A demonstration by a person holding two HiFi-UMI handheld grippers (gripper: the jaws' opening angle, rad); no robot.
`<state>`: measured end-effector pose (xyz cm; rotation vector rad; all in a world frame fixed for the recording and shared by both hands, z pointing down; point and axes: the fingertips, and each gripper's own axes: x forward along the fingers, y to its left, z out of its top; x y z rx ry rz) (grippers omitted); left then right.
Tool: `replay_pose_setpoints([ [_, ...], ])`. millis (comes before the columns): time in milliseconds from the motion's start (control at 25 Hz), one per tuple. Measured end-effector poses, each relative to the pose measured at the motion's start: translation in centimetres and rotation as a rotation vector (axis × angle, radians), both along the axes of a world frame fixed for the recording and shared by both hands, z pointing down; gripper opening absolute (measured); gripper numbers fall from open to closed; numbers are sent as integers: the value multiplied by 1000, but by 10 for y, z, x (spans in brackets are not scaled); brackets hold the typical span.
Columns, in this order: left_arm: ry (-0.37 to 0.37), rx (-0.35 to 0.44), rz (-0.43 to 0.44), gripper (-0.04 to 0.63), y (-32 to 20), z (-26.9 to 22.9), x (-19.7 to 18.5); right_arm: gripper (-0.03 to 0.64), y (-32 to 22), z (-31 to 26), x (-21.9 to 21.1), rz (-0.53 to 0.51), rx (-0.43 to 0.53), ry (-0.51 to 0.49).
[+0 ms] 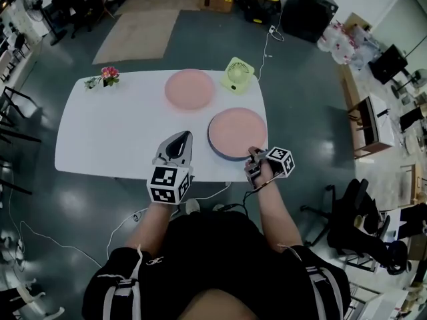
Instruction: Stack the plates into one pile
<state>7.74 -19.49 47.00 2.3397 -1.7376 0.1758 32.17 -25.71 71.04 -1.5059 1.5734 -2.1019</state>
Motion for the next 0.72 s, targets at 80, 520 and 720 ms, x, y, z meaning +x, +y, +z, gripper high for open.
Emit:
replay_pose_setpoints([
  [80,-2,0,9,11,-1,0,4,95,2,10,5,9,-17,23],
  [520,-9,-3,0,11,11,0,6,94,9,30,-4,-110,3,206],
  [720,-4,-6,-3,11,12,1,2,137,10,23,3,-232,64,498],
])
